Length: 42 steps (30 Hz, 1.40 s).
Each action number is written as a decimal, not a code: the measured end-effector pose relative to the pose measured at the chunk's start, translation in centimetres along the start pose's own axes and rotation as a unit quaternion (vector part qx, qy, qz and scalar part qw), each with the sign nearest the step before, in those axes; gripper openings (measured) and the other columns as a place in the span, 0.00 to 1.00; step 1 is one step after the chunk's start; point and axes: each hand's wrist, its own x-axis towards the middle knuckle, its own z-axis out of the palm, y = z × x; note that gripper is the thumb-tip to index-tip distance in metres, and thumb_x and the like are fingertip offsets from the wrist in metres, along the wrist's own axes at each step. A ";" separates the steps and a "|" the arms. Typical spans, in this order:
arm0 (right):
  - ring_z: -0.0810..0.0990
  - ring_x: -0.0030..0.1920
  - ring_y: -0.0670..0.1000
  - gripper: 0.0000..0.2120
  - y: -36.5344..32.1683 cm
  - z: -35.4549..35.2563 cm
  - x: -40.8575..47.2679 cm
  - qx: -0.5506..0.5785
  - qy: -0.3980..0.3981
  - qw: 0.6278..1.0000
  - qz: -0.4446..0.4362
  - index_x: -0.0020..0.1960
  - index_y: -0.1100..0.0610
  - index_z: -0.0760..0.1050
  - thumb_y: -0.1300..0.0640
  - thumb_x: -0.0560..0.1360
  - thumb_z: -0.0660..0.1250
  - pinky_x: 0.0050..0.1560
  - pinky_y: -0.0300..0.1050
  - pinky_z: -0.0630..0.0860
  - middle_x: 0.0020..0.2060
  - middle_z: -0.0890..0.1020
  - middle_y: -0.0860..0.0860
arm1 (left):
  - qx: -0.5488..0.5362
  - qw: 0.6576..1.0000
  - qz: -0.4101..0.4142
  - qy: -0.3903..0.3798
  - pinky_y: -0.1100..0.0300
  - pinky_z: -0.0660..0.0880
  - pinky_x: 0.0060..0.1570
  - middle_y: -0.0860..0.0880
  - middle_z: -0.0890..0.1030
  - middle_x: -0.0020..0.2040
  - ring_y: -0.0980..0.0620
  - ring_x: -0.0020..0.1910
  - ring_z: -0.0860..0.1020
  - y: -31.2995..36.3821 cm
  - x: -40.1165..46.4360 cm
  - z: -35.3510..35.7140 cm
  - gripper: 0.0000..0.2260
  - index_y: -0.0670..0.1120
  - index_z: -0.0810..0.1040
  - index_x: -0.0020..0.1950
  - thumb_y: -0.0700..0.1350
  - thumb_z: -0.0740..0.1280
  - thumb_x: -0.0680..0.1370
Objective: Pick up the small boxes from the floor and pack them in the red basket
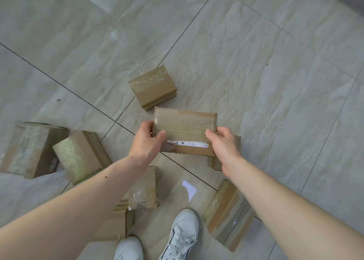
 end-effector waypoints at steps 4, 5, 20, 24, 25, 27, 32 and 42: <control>0.79 0.57 0.52 0.14 -4.1 -0.8 -4.5 0.022 -0.014 0.999 -0.032 0.58 0.47 0.72 0.49 0.74 0.68 0.56 0.46 0.74 0.60 0.78 0.49 | -0.035 0.998 0.024 0.045 0.56 0.77 0.52 0.52 0.78 0.53 0.49 0.55 0.79 3.5 -3.5 -3.6 0.14 0.48 0.73 0.61 0.43 0.69 0.76; 0.79 0.57 0.52 0.14 -5.1 -0.9 -5.6 0.031 -0.023 0.999 -0.035 0.58 0.46 0.71 0.49 0.74 0.68 0.56 0.46 0.74 0.59 0.79 0.48 | -0.041 0.997 0.029 0.054 0.55 0.78 0.50 0.51 0.79 0.53 0.49 0.54 0.80 4.4 -4.3 -4.5 0.14 0.48 0.74 0.61 0.43 0.69 0.76; 0.82 0.50 0.53 0.14 -13.1 -0.6 -21.6 0.067 -0.057 0.991 -0.105 0.57 0.44 0.68 0.58 0.77 0.68 0.56 0.63 0.79 0.53 0.83 0.47 | -0.038 0.987 0.077 0.134 0.45 0.79 0.54 0.54 0.84 0.50 0.50 0.51 0.82 10.1 -15.8 -16.5 0.19 0.55 0.79 0.53 0.57 0.72 0.63; 0.82 0.51 0.53 0.15 -13.2 -0.5 -24.3 0.056 -0.072 0.989 -0.118 0.59 0.46 0.68 0.58 0.77 0.68 0.55 0.62 0.80 0.54 0.83 0.48 | -0.051 0.983 0.087 0.151 0.46 0.79 0.55 0.54 0.83 0.50 0.50 0.51 0.82 9.5 -18.3 -18.0 0.16 0.56 0.79 0.53 0.54 0.73 0.66; 0.83 0.52 0.54 0.15 -13.1 -0.5 -24.9 0.051 -0.077 0.988 -0.122 0.60 0.46 0.68 0.58 0.77 0.68 0.55 0.62 0.80 0.55 0.83 0.48 | -0.058 0.983 0.084 0.155 0.45 0.79 0.55 0.54 0.83 0.50 0.51 0.51 0.82 9.1 -18.9 -18.3 0.16 0.56 0.79 0.53 0.54 0.74 0.67; 0.83 0.54 0.55 0.16 -12.6 -0.4 -26.0 0.036 -0.087 0.987 -0.131 0.61 0.47 0.68 0.58 0.77 0.68 0.54 0.63 0.81 0.55 0.83 0.48 | -0.075 0.981 0.075 0.163 0.45 0.80 0.54 0.54 0.84 0.50 0.51 0.51 0.82 7.9 -20.2 -18.7 0.17 0.56 0.79 0.53 0.54 0.74 0.66; 0.84 0.54 0.56 0.17 -10.8 0.1 -28.8 -0.023 -0.113 0.981 -0.154 0.62 0.47 0.69 0.57 0.76 0.68 0.52 0.63 0.82 0.55 0.83 0.49 | -0.115 0.975 0.061 0.180 0.48 0.81 0.52 0.53 0.84 0.51 0.51 0.52 0.82 4.4 -24.2 -19.6 0.20 0.54 0.80 0.55 0.54 0.74 0.64; 0.83 0.54 0.55 0.15 -7.5 7.0 -36.8 -0.116 -0.212 0.950 -0.195 0.63 0.49 0.68 0.60 0.78 0.66 0.52 0.59 0.82 0.56 0.82 0.50 | -0.191 0.950 0.029 0.246 0.47 0.79 0.57 0.52 0.83 0.50 0.50 0.51 0.82 -4.8 -32.2 -26.5 0.15 0.52 0.78 0.55 0.41 0.74 0.71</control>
